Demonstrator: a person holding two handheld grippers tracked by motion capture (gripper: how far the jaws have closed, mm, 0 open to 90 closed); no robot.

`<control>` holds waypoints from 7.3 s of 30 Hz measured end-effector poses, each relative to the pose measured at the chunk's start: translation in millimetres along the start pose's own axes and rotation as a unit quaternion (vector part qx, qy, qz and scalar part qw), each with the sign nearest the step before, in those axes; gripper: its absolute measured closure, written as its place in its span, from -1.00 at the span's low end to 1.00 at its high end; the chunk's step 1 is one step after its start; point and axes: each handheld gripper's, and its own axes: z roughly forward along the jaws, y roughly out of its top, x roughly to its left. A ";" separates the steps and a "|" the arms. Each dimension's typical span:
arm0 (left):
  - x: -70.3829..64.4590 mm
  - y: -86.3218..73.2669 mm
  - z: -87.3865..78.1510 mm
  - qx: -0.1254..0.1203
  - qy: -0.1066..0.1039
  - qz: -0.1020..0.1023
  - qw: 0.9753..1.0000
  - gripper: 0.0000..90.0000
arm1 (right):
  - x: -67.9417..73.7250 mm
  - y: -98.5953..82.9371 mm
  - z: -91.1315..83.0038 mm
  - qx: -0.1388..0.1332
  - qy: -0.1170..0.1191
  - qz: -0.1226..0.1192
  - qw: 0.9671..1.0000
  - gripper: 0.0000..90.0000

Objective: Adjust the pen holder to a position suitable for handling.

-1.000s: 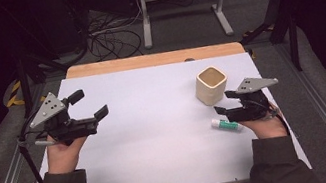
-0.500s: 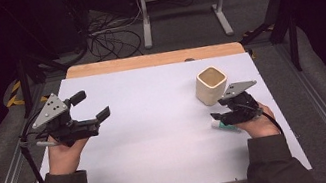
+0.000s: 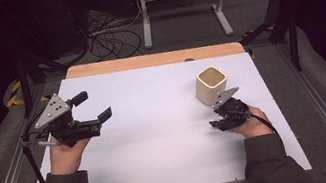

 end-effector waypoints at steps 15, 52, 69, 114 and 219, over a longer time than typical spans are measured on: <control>-0.2 -1.7 2.2 0.004 -0.001 0.000 1.000 -0.90 | -3.2 -1.2 15.0 0.027 0.029 -0.038 0.999 0.21; -11.4 -9.8 17.4 0.010 -0.018 0.001 1.000 -0.89 | -4.1 4.3 -4.8 -0.089 0.038 0.040 0.994 0.46; -31.3 -18.8 40.7 0.018 -0.050 -0.002 0.999 -0.89 | 10.0 13.7 -25.6 -0.198 0.007 0.057 0.978 0.46; -117.5 -36.7 140.4 0.013 -0.174 -0.031 0.984 -0.59 | 45.4 40.5 -60.8 -0.368 -0.001 0.042 0.929 0.46; -126.2 -33.7 181.8 0.001 -0.181 -0.033 0.983 0.45 | 31.0 21.5 -95.5 -0.452 -0.023 0.112 0.885 -0.13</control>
